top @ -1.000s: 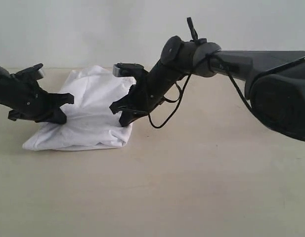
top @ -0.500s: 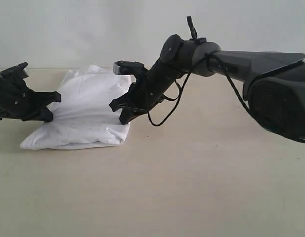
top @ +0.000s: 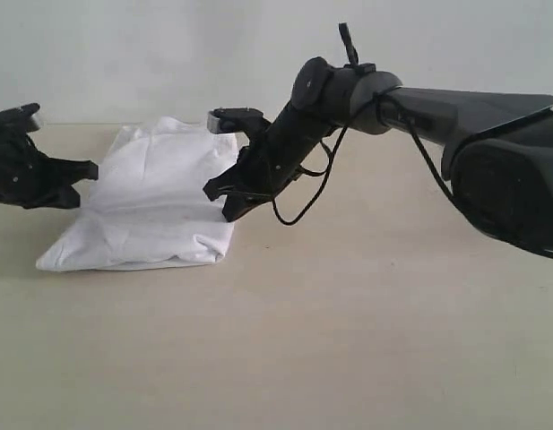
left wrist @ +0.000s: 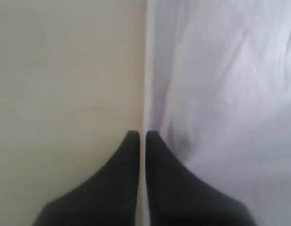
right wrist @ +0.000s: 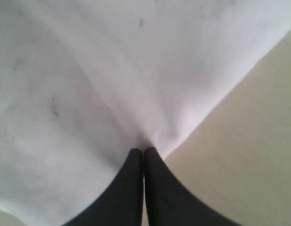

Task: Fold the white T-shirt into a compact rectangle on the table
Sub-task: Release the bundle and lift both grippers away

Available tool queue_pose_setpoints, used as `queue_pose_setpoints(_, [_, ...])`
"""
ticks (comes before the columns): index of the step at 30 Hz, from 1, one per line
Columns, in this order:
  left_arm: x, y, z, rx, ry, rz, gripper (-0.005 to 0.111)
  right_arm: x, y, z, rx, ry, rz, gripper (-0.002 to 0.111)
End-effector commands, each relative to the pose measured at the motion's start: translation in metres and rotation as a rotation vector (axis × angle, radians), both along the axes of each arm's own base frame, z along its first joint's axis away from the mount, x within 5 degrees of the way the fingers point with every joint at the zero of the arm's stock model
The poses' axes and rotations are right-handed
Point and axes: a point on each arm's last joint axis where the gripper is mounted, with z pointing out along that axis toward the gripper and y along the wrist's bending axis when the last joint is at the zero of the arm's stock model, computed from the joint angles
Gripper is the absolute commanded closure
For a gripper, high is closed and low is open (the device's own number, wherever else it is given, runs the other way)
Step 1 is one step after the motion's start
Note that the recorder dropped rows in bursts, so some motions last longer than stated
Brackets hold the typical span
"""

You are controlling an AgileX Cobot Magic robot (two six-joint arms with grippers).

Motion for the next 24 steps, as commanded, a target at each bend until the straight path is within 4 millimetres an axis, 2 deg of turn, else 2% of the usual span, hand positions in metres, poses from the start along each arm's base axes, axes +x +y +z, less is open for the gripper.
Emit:
queue_pose_setpoints(1, [0.001,0.008,0.043,0.085,-0.144,-0.002,0.102,0.003,-0.013,0.037,-0.044,-0.103,-0.003,0.109])
queue_pose_setpoints(5, [-0.008,0.005,0.073,0.098,-0.176,-0.055,0.102,-0.003,-0.019,0.066,-0.096,-0.146,0.031,0.109])
queue_pose_setpoints(8, [-0.017,-0.001,0.088,0.093,-0.158,-0.138,0.102,-0.009,-0.021,0.082,-0.110,-0.139,0.058,0.109])
queue_pose_setpoints(15, [-0.052,-0.019,0.120,0.002,-0.058,-0.339,0.102,-0.028,-0.028,0.105,-0.160,-0.069,0.138,0.109])
queue_pose_setpoints(20, [-0.091,-0.036,0.134,-0.069,-0.066,-0.349,0.102,-0.035,-0.033,0.114,-0.186,-0.065,0.117,0.109])
queue_pose_setpoints(24, [-0.138,-0.054,0.139,-0.068,-0.082,-0.371,0.102,-0.057,-0.040,0.128,-0.192,-0.033,0.109,0.109])
